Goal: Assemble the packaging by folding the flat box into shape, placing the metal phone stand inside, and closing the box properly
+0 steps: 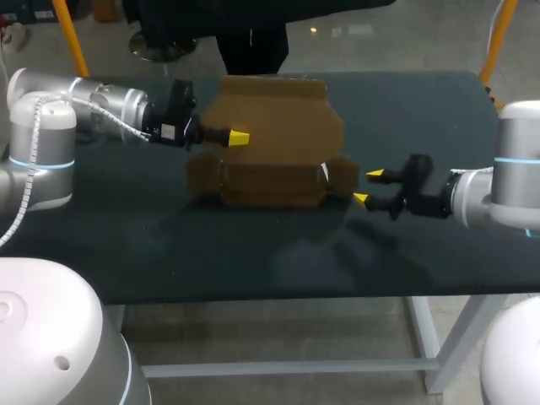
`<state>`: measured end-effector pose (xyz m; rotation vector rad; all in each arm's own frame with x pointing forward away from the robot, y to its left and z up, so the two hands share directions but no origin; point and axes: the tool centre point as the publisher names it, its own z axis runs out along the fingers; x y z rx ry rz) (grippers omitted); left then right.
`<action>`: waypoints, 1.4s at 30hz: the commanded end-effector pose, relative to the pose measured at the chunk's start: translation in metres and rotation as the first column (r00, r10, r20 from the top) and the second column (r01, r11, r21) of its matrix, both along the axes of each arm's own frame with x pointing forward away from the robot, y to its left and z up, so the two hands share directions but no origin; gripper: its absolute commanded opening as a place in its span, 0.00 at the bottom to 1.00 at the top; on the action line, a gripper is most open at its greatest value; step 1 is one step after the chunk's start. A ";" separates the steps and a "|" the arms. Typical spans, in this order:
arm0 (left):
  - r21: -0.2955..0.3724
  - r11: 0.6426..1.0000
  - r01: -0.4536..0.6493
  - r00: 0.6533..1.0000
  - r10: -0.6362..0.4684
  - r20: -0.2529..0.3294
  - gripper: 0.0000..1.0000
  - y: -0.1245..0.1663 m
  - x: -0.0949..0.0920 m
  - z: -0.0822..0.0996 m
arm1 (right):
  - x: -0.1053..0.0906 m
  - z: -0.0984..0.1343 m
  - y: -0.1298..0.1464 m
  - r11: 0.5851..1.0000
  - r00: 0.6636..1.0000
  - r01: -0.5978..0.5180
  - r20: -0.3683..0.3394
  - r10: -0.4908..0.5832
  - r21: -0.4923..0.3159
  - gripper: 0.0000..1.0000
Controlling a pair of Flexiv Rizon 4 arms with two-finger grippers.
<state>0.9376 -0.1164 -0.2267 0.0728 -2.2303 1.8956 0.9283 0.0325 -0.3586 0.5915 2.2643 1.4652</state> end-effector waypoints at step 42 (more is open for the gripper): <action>0.000 1.000 0.003 1.000 -0.003 -0.001 0.00 0.001 0.000 -0.002 | 0.026 -0.017 0.039 0.997 0.999 0.019 -0.044 -0.016 0.069 0.00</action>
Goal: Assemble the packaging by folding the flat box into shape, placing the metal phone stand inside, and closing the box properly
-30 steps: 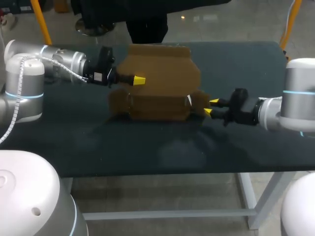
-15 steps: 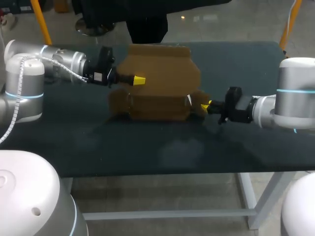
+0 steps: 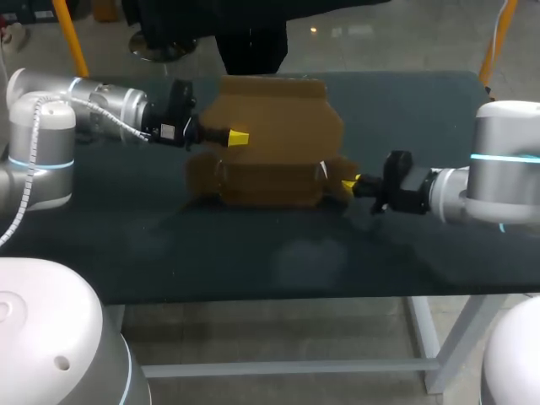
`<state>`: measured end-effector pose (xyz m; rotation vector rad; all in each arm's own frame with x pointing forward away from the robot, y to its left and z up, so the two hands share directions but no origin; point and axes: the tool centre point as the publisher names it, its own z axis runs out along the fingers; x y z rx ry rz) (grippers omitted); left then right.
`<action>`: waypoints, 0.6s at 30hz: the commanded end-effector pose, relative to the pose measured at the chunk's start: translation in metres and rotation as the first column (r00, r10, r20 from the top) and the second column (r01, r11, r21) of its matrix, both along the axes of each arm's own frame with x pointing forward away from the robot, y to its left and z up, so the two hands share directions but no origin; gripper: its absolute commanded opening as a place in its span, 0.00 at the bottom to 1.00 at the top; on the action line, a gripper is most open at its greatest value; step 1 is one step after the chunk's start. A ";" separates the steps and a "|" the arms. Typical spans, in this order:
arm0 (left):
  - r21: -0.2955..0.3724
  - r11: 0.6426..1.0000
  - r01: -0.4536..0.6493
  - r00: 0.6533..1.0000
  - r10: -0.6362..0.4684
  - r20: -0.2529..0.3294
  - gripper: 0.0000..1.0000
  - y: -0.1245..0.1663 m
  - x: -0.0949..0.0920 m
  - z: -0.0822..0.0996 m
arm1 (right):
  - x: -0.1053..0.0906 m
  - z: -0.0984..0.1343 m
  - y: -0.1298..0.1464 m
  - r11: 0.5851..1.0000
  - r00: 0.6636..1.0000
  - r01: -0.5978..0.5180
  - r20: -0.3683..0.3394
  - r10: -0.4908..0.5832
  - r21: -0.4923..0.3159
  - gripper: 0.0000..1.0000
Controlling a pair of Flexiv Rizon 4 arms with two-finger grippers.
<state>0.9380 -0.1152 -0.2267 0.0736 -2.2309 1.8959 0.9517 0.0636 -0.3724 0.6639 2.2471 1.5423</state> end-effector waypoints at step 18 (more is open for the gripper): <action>0.000 1.000 0.004 1.000 -0.004 -0.001 0.00 -0.001 0.000 -0.002 | -0.004 -0.005 0.027 0.995 0.994 0.100 -0.040 -0.099 0.011 0.27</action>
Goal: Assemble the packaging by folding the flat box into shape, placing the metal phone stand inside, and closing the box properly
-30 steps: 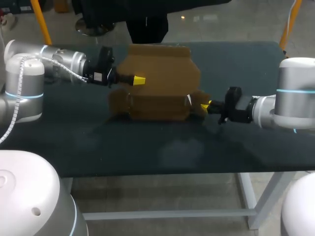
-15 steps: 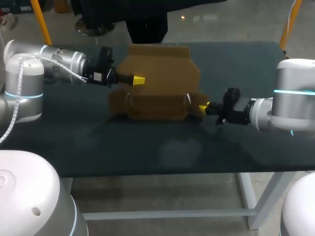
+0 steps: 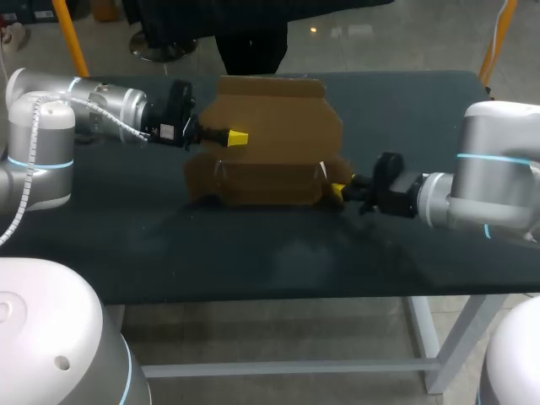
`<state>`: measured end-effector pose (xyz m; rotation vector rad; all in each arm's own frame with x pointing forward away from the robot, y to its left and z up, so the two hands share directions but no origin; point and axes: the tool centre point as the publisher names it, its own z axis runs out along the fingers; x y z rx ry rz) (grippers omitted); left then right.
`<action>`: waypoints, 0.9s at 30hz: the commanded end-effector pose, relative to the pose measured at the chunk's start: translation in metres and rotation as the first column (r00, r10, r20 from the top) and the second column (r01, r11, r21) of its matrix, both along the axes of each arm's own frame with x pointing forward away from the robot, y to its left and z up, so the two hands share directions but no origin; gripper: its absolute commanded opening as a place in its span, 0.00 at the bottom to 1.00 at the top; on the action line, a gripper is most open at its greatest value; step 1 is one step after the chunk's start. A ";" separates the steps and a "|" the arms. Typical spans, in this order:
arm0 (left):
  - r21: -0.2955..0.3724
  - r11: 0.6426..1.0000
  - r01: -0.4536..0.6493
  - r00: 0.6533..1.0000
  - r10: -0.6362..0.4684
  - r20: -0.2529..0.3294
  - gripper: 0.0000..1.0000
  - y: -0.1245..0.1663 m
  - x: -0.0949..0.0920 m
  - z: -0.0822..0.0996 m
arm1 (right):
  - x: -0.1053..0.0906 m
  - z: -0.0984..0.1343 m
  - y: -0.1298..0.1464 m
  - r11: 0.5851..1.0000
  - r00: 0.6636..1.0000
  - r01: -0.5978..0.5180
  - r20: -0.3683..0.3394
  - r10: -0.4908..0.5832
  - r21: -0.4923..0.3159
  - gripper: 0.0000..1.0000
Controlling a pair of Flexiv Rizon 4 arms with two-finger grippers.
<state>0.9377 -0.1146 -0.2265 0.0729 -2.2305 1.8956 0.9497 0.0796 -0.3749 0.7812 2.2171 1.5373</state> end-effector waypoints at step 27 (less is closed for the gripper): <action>0.000 1.000 0.003 1.000 -0.003 -0.001 0.00 -0.001 0.000 -0.002 | -0.026 -0.014 0.023 0.981 0.976 0.193 -0.096 -0.193 -0.016 0.37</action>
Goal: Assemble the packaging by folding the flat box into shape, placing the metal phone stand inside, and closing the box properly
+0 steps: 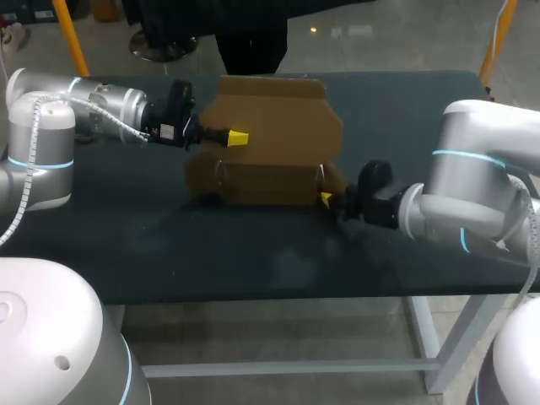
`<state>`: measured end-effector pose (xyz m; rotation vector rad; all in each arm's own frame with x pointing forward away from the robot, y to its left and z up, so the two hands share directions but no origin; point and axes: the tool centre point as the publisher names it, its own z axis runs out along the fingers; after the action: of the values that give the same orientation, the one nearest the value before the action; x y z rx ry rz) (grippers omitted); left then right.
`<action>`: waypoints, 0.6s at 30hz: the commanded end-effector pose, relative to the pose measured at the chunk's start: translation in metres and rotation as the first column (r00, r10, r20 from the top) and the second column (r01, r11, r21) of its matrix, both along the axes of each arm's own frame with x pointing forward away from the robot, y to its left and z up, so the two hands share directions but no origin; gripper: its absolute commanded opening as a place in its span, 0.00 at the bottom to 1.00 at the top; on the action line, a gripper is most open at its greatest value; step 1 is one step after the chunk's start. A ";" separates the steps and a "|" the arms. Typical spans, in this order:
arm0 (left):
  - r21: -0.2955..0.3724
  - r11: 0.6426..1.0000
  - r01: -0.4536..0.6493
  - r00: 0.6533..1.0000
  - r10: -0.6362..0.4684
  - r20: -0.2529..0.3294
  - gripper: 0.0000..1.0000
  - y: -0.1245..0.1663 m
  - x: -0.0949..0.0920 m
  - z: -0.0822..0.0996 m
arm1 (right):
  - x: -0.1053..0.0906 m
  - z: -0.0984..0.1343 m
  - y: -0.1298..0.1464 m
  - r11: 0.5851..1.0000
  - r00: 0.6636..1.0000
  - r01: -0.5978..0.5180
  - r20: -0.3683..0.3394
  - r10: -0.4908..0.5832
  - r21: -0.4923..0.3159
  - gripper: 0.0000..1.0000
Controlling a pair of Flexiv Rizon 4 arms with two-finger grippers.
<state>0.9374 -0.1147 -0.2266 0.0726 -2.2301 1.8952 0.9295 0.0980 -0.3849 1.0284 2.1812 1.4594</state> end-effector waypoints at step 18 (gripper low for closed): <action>0.000 1.000 0.003 1.000 -0.003 -0.001 0.00 -0.001 0.001 -0.002 | -0.024 -0.007 0.001 0.994 0.994 0.111 -0.002 -0.111 0.002 0.41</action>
<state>0.9377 -0.1153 -0.2265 0.0726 -2.2300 1.8958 0.9092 0.0942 -0.3882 1.1245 2.1331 1.4266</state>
